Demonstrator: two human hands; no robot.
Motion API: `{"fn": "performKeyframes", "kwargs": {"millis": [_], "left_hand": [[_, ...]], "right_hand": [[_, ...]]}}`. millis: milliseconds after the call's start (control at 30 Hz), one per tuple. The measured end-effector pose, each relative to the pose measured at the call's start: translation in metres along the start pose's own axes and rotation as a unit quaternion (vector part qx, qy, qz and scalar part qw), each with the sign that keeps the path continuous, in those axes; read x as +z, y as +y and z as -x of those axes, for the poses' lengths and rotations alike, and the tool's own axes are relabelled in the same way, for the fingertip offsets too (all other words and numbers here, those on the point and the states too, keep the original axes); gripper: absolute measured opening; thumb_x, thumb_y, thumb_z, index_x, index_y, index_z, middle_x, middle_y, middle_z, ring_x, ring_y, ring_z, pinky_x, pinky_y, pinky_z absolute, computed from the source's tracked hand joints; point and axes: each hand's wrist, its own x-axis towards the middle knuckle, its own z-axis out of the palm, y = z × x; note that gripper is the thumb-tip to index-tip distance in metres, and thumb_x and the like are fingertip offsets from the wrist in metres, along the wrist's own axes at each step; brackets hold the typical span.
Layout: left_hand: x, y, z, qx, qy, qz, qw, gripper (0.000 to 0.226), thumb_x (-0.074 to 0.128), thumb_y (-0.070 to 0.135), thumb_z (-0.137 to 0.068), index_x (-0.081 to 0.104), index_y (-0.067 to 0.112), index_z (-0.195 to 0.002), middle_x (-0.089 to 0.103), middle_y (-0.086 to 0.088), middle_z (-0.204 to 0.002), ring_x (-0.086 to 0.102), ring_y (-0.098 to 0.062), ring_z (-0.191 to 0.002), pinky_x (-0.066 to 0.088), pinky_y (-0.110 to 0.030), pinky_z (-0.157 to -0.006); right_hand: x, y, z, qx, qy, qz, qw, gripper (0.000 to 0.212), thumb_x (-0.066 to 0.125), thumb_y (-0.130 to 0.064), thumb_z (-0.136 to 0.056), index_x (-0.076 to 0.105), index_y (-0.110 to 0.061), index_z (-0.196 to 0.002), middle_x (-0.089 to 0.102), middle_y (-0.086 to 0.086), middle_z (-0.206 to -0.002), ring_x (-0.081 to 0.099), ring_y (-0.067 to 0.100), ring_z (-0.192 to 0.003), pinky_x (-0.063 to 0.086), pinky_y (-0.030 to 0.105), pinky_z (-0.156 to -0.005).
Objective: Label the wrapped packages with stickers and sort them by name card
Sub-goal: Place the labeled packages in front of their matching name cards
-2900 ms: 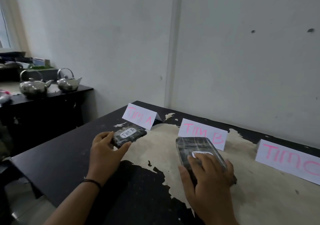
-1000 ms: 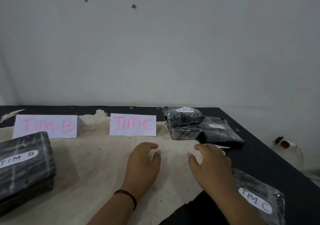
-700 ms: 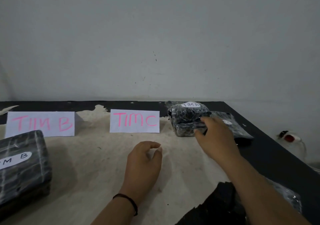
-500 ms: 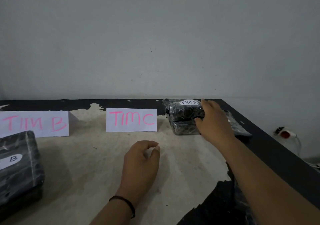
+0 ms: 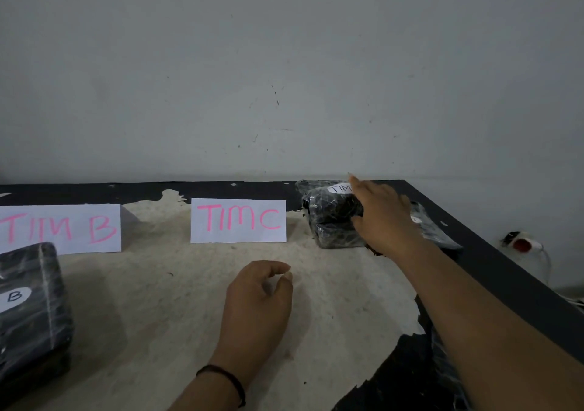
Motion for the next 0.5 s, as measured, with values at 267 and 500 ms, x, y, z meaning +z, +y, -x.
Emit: {"fn": "performKeyframes", "kwargs": {"millis": [267, 500], "left_hand": [[0.0, 0.0, 0.001, 0.002, -0.005, 0.006, 1.0, 0.008, 0.059, 0.023, -0.09, 0.064, 0.028, -0.093, 0.06, 0.019, -0.095, 0.057, -0.003, -0.092, 0.042, -0.013, -0.074], [-0.002, 0.001, 0.001, -0.001, -0.006, 0.01, 1.0, 0.013, 0.058, 0.022, -0.09, 0.066, 0.025, -0.1, 0.062, 0.016, -0.098, 0.057, -0.004, -0.094, 0.044, -0.016, -0.08]], "right_hand": [[-0.001, 0.003, 0.002, 0.003, 0.037, -0.025, 0.999, 0.065, 0.068, -0.038, -0.081, 0.04, -0.021, -0.137, 0.046, 0.006, -0.132, 0.037, 0.025, -0.127, 0.025, 0.043, -0.108], [-0.006, 0.001, 0.029, -0.019, 0.166, -0.079, 0.983, 0.063, 0.072, -0.031, -0.079, 0.041, -0.014, -0.131, 0.048, 0.007, -0.126, 0.041, 0.025, -0.116, 0.039, 0.041, -0.096]]}}
